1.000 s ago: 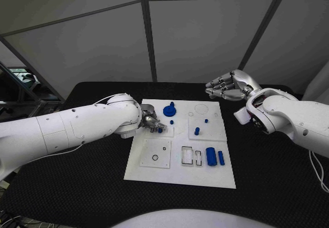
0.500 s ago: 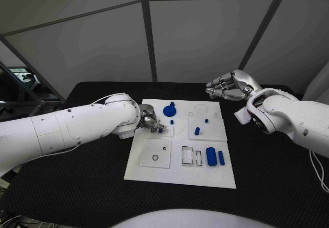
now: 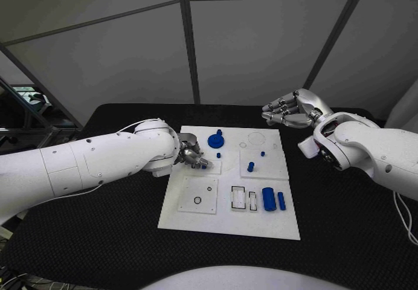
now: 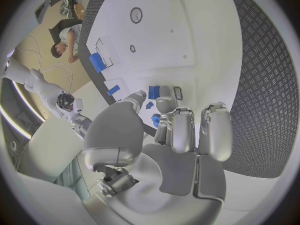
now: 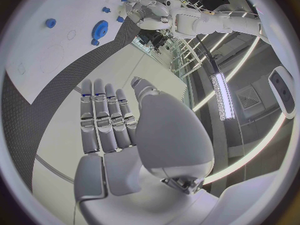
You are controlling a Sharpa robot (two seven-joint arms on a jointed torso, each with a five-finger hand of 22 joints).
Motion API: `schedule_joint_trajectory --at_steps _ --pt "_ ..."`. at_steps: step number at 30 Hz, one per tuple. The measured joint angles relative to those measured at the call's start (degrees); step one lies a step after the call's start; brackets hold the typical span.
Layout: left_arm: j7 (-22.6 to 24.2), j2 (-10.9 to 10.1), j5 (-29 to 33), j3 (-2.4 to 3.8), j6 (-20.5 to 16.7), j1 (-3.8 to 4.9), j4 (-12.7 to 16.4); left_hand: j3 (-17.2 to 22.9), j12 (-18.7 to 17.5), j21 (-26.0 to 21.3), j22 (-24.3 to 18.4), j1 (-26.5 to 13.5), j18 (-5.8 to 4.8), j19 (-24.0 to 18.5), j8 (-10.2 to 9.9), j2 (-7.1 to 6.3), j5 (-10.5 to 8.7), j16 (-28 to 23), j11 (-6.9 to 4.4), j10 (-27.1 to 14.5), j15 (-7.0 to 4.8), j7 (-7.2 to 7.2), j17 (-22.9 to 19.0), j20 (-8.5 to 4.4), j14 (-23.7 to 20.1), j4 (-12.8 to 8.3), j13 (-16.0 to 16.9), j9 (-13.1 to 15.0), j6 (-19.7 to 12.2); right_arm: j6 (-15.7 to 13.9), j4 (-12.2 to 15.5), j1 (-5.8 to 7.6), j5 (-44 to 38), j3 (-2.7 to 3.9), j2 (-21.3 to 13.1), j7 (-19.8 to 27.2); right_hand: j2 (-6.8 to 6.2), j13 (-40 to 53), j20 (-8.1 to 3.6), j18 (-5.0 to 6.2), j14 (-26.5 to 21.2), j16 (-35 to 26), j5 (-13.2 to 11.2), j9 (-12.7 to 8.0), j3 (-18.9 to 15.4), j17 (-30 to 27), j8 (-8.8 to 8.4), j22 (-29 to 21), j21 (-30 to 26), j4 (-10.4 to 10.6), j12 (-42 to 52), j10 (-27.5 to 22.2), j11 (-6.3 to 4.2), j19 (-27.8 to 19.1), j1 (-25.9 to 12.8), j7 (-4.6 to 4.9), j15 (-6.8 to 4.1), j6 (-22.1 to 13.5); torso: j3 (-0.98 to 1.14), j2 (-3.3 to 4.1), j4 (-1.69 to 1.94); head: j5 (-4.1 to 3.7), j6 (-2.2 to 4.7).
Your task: Assemble the parts on the task board
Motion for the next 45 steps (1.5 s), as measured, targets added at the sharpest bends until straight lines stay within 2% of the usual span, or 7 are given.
schedule_joint_trajectory --at_steps 8,16,24,29,34,37,45 --pt "0.0 0.3 0.2 0.02 -0.1 0.00 -0.2 -0.5 -1.1 -0.6 0.0 3.9 0.00 0.0 -0.4 1.60 0.00 0.0 0.00 -1.0 0.00 0.03 0.0 0.00 0.0 -0.5 -1.7 -0.3 0.0 0.1 -0.1 0.00 0.0 0.00 0.1 0.0 0.00 0.0 0.00 0.00 0.0 0.0 0.0 0.0 0.0 0.0 0.00 -0.1 0.0 0.0 0.0 0.0 0.00 0.0 0.0 0.00 0.00 0.0 0.00 0.03 -0.02 0.00 -0.15" --pt "0.0 0.6 1.5 0.05 -0.6 0.05 -0.3 1.3 -4.0 -1.1 0.0 7.7 -0.01 -0.2 -2.5 3.20 0.23 0.0 0.43 -3.1 0.00 0.94 0.0 0.21 0.0 -2.2 -5.4 -1.4 -1.6 0.2 -0.2 0.00 0.0 0.00 0.3 0.0 0.00 0.0 0.00 0.00 0.0 0.0 0.0 0.0 0.0 0.0 0.00 -0.1 0.0 0.0 0.0 0.0 0.00 0.0 0.0 0.00 0.00 0.0 0.01 0.04 -0.04 0.01 -0.32" --pt "0.0 0.6 2.9 0.05 -1.1 0.07 -0.3 4.5 -5.7 -1.5 0.0 10.1 0.00 -0.4 -4.6 3.09 0.45 0.0 0.82 -4.1 0.00 1.14 0.0 0.42 0.0 -2.7 -8.0 -2.7 -2.2 0.4 -0.4 0.00 0.0 0.00 0.4 -0.1 0.00 0.0 0.00 0.00 0.0 0.0 0.0 0.0 0.0 -0.1 0.00 -0.1 0.0 0.0 0.0 0.0 0.00 0.0 0.0 0.00 0.00 0.0 0.01 0.02 -0.04 0.04 -0.38" --pt "0.0 0.4 3.8 0.05 -1.5 0.10 -0.2 9.8 -6.2 -1.6 0.0 12.1 0.00 -0.4 -5.1 2.50 0.28 0.0 0.86 -4.3 0.02 1.25 0.0 0.42 0.0 -4.4 -8.9 -3.0 -2.3 0.5 -0.5 -0.01 0.0 0.00 0.5 -0.1 0.00 0.0 0.00 0.00 0.0 0.0 0.0 0.0 0.0 -0.1 0.00 -0.1 0.0 0.0 0.0 0.0 0.00 0.0 0.0 0.00 0.00 0.0 0.01 0.01 -0.04 0.04 -0.38" --pt "0.0 -0.1 4.6 0.17 -2.0 0.12 0.1 13.8 -6.7 -1.6 0.0 13.2 -0.01 -0.4 -5.2 1.95 0.51 0.0 0.97 -4.4 0.21 1.56 0.0 0.42 -0.2 -2.8 -9.7 -2.8 -2.6 0.6 -0.6 -0.01 0.0 0.00 0.5 -0.2 0.00 0.0 0.00 0.00 0.0 0.0 0.2 0.0 0.0 -0.1 0.00 -0.2 -0.2 0.0 0.0 0.0 0.00 0.0 0.0 0.00 0.00 0.0 -0.01 0.00 -0.03 0.04 -0.37" --pt "0.0 -0.3 5.0 0.95 -2.1 0.02 0.6 14.7 -6.8 -1.6 0.0 13.2 -0.01 -0.4 -4.4 1.93 0.52 0.0 1.03 -4.5 0.21 1.76 0.0 0.42 -0.2 -1.9 -10.0 -2.4 -2.8 0.7 -0.6 -0.01 0.0 -0.01 0.5 -0.2 0.00 0.0 0.00 0.00 0.0 0.0 0.3 0.0 0.0 -0.1 0.00 -0.2 -0.2 0.0 0.0 0.0 0.00 0.0 0.0 0.00 0.00 0.0 -0.01 -0.02 -0.03 0.03 -0.31" --pt "0.0 -1.1 5.7 4.18 -1.9 0.08 1.5 16.0 -6.8 -1.6 0.0 12.0 0.00 -0.5 -3.7 0.81 0.47 0.0 1.00 -4.1 0.21 1.85 0.0 0.46 -0.2 -1.8 -10.4 -1.3 -2.9 0.9 -0.8 -0.02 0.0 -0.01 0.6 -0.3 0.00 0.0 0.00 0.00 0.0 0.0 0.3 0.0 0.0 -0.2 0.00 -0.2 -0.2 0.0 0.0 0.0 0.00 0.0 0.0 0.00 0.00 0.0 -0.01 -0.03 -0.01 0.05 -0.25"
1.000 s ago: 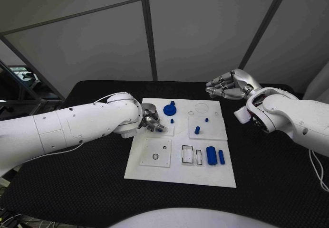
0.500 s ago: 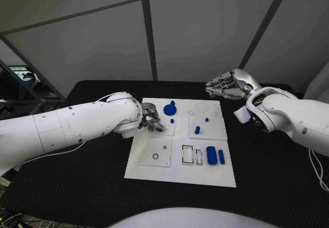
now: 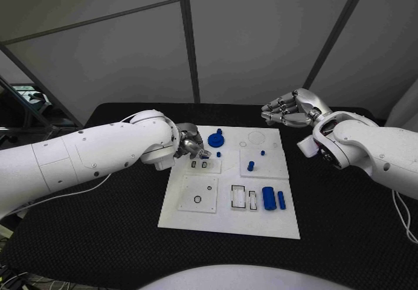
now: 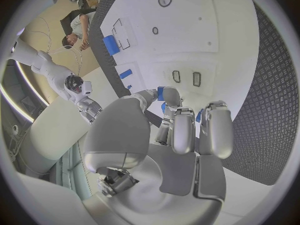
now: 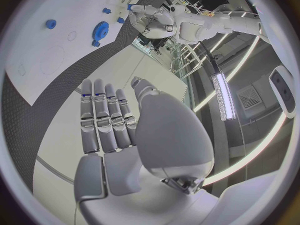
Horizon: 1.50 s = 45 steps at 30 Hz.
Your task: Assemble the parts on the task board
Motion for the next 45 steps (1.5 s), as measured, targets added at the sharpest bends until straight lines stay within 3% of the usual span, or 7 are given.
schedule_joint_trajectory --at_steps 5,8,12,18,24,33,45 --pt "0.0 0.3 0.4 0.77 1.7 1.08 -0.7 1.2 -0.3 -0.2 0.0 -0.5 0.00 -0.2 0.0 -0.33 -1.93 0.0 0.00 0.0 0.00 0.00 0.0 0.16 0.0 -0.6 -0.6 0.1 0.0 0.1 -0.1 0.00 0.0 0.00 0.1 0.0 0.02 0.0 0.00 0.00 0.0 0.0 0.0 0.0 0.0 0.0 0.00 -0.1 0.0 0.0 0.0 0.0 0.00 0.0 0.0 0.00 0.00 0.0 0.03 0.00 0.00 0.11 0.03" --pt "0.0 1.3 1.2 0.94 4.3 2.00 -2.4 3.3 -0.8 -0.7 0.0 -1.2 0.00 -0.3 0.0 0.07 -6.81 -0.1 0.00 0.0 0.00 -0.21 0.0 0.27 0.0 -1.5 -1.3 0.2 -0.2 0.1 -0.2 0.00 0.0 0.00 0.2 -0.1 0.24 0.0 0.00 0.00 0.0 0.0 0.0 0.0 0.0 0.0 0.00 -0.1 0.0 0.0 0.0 0.0 0.00 0.0 -0.2 0.00 0.00 0.0 0.05 0.00 -0.01 0.16 -0.01" --pt "-0.1 2.7 2.6 0.90 8.2 2.84 -4.8 4.2 -1.0 -1.1 0.0 -1.3 0.00 -0.5 0.0 0.14 -9.61 -0.2 0.24 -0.2 0.20 0.00 0.0 0.47 0.2 -1.8 -2.0 0.2 -0.4 0.2 -0.3 0.00 0.0 0.00 0.3 -0.1 0.24 0.0 0.00 0.00 0.0 0.0 0.0 0.0 0.0 0.0 0.00 -0.1 0.0 0.0 0.0 0.0 0.00 0.0 -0.2 0.00 0.00 0.0 0.07 0.00 -0.08 0.19 -0.07" --pt "-0.3 5.3 5.7 -1.89 14.6 4.51 -9.5 4.2 -1.0 -1.1 0.0 -1.6 0.00 -0.5 0.0 0.43 -9.86 -0.2 0.24 -0.2 0.20 0.10 0.0 0.47 0.2 -1.8 -2.0 0.2 -0.5 0.3 -0.4 0.00 0.0 0.00 0.4 -0.2 0.01 0.0 0.00 0.00 0.0 0.0 0.0 0.0 0.0 -0.1 0.00 -0.1 0.0 0.0 0.0 0.0 0.00 0.0 -0.5 0.00 0.00 0.0 0.08 0.02 -0.09 0.21 -0.18" --pt "-0.7 7.4 7.9 -3.61 18.2 5.58 -12.9 4.8 -1.0 -1.1 0.0 -1.9 0.00 -0.5 -0.2 0.07 -10.09 -0.2 0.24 -0.2 0.20 0.11 0.0 0.47 0.2 -2.4 -1.8 0.2 -0.5 0.4 -0.5 0.00 0.0 0.00 0.6 -0.3 0.01 0.0 0.00 0.00 0.0 0.0 0.0 0.0 0.0 -0.1 0.00 -0.1 0.0 0.0 0.0 0.0 0.00 0.0 -0.5 0.00 0.00 0.0 0.09 0.01 -0.08 0.27 -0.41" --pt "-1.1 9.1 8.7 -4.97 19.3 5.88 -14.9 5.8 -0.1 -1.1 0.0 -2.6 0.00 -0.5 0.0 0.77 -10.32 -0.2 0.41 0.0 0.20 0.17 0.0 0.47 0.2 -2.9 -0.6 0.5 -0.6 0.4 -0.6 0.00 0.0 -0.01 0.8 -0.4 0.01 0.0 0.00 0.00 0.0 0.0 0.0 0.0 0.0 -0.1 0.00 -0.1 0.0 0.0 0.0 0.0 0.00 0.0 -0.5 0.00 0.00 0.0 0.07 -0.03 -0.03 0.52 -0.61" --pt "-1.2 9.7 7.8 -5.88 17.5 5.95 -14.9 5.8 0.5 -0.9 0.0 -3.4 0.00 -0.5 0.5 1.04 -10.40 -0.2 -0.01 0.8 0.20 -0.03 0.0 0.47 0.2 -3.0 0.2 0.6 -0.4 0.5 -0.6 0.00 0.0 -0.01 0.8 -0.4 0.01 0.0 0.00 0.00 0.0 0.0 0.0 0.0 0.0 -0.1 0.00 -0.1 0.0 0.0 0.0 0.0 0.00 0.0 -0.5 0.00 0.00 0.0 0.00 -0.02 -0.03 0.52 -0.57"
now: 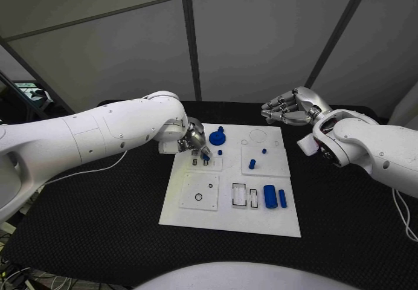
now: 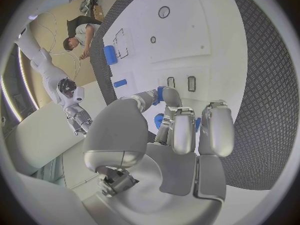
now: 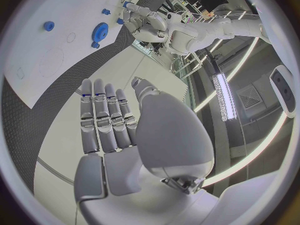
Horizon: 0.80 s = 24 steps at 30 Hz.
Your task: Assemble the parts on the task board
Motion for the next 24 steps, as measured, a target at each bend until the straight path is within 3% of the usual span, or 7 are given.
schedule_joint_trajectory --at_steps 12,24 --pt "-0.1 0.4 -2.0 -0.82 0.1 0.00 0.0 0.0 0.4 0.0 0.0 -0.5 0.00 0.0 0.5 0.07 0.20 0.0 0.01 0.0 0.00 0.16 0.0 0.00 0.0 0.0 0.1 0.0 0.2 0.1 0.0 0.00 0.0 0.00 0.0 0.0 0.00 0.0 0.00 0.00 0.0 0.0 0.0 0.0 0.0 0.0 0.00 0.0 0.0 0.0 0.0 0.0 0.00 0.0 0.0 0.00 0.00 0.0 -0.03 0.08 0.01 0.05 -0.05" --pt "-0.2 0.7 -2.7 -1.11 1.5 0.00 -0.2 0.9 0.4 0.0 0.0 -1.1 0.01 0.0 0.5 -0.52 0.15 0.0 0.02 0.0 0.00 0.15 0.0 0.00 0.0 -0.9 0.1 0.1 0.2 0.2 0.0 0.00 0.0 0.00 0.1 -0.1 0.00 0.0 0.23 0.00 0.0 0.0 0.0 0.0 -0.3 -0.1 0.00 -0.1 -0.4 0.0 0.0 0.0 0.00 0.2 0.0 0.00 0.00 0.0 -0.04 0.10 0.02 0.05 -0.20"
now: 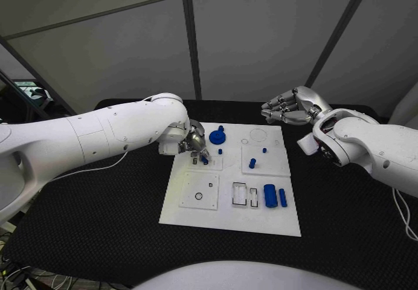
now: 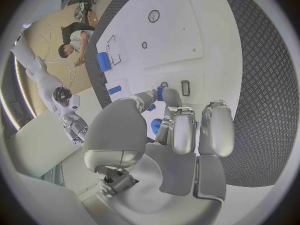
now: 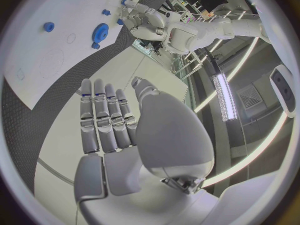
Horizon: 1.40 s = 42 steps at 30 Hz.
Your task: Assemble the parts on the task board
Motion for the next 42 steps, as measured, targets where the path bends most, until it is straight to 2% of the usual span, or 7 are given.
schedule_joint_trajectory --at_steps 6,31,37,39,42 --pt "0.0 0.1 -0.1 -0.05 0.5 0.00 0.0 0.4 0.0 0.0 0.0 -0.4 0.00 0.0 0.0 -0.36 -0.02 0.0 -0.20 0.2 0.00 -0.36 0.0 0.00 0.0 -0.4 0.2 0.3 0.3 0.0 0.0 0.00 0.0 0.00 0.0 0.0 0.00 0.0 0.00 0.00 0.0 0.0 0.0 0.0 0.0 0.0 0.00 0.0 0.0 0.0 0.0 0.0 0.00 0.0 0.0 0.00 0.00 0.0 0.00 0.00 0.00 0.05 -0.12" --pt "-0.2 0.7 -0.4 -0.16 1.8 0.04 -0.8 0.4 0.2 0.0 0.0 -0.4 0.00 0.0 0.1 -0.34 0.21 0.0 -0.11 0.3 0.00 -0.44 0.0 0.00 0.0 -0.4 0.5 0.3 0.4 0.1 -0.1 0.00 0.0 0.00 0.1 -0.1 0.00 0.0 0.00 0.00 0.0 0.0 0.0 0.0 0.0 0.0 0.00 0.0 0.0 0.0 0.0 0.0 0.00 0.0 0.0 0.00 0.00 0.0 0.02 -0.02 0.00 0.08 -0.26" --pt "-0.2 1.0 -0.5 -0.19 2.0 0.04 -1.1 0.4 0.3 0.0 0.0 -1.7 0.00 0.0 0.1 0.58 0.17 0.0 -0.39 0.6 0.00 -0.24 0.0 0.00 0.0 -0.4 0.6 0.7 0.6 0.2 0.0 0.00 0.0 0.00 0.1 -0.1 0.00 0.0 0.00 0.00 0.0 0.0 0.0 0.0 0.0 -0.1 0.00 -0.1 0.0 0.0 0.0 0.0 0.00 0.0 0.0 0.00 0.00 0.0 0.02 -0.02 -0.01 0.03 -0.30" --pt "-0.2 1.1 -0.6 -0.21 2.2 0.05 -1.3 1.9 0.3 0.0 0.0 -2.7 -0.01 0.0 0.1 0.51 0.13 0.0 -0.37 0.7 0.00 -0.09 0.0 -0.03 0.0 -1.9 0.6 0.7 0.7 0.2 0.0 0.00 0.0 0.00 0.1 -0.1 0.00 0.0 0.00 0.00 0.0 0.0 0.0 0.0 0.0 -0.1 0.00 -0.1 0.0 0.0 0.0 0.0 0.00 0.0 0.0 0.00 0.00 0.0 0.02 -0.02 -0.01 0.03 -0.30" --pt "-0.2 1.2 -0.7 -0.22 2.3 0.06 -1.4 2.0 0.3 0.0 0.0 -2.8 0.00 0.2 0.1 0.55 0.00 0.0 -0.33 0.7 0.00 -0.04 0.0 -0.22 0.0 -2.0 0.6 0.7 0.8 0.2 0.0 0.00 0.0 0.00 0.1 -0.1 0.00 0.0 0.00 0.00 0.0 0.0 0.0 0.0 0.0 -0.1 0.00 -0.1 0.0 0.0 0.0 0.0 0.00 0.0 0.0 0.00 0.00 0.0 0.02 -0.02 -0.03 0.03 -0.30"
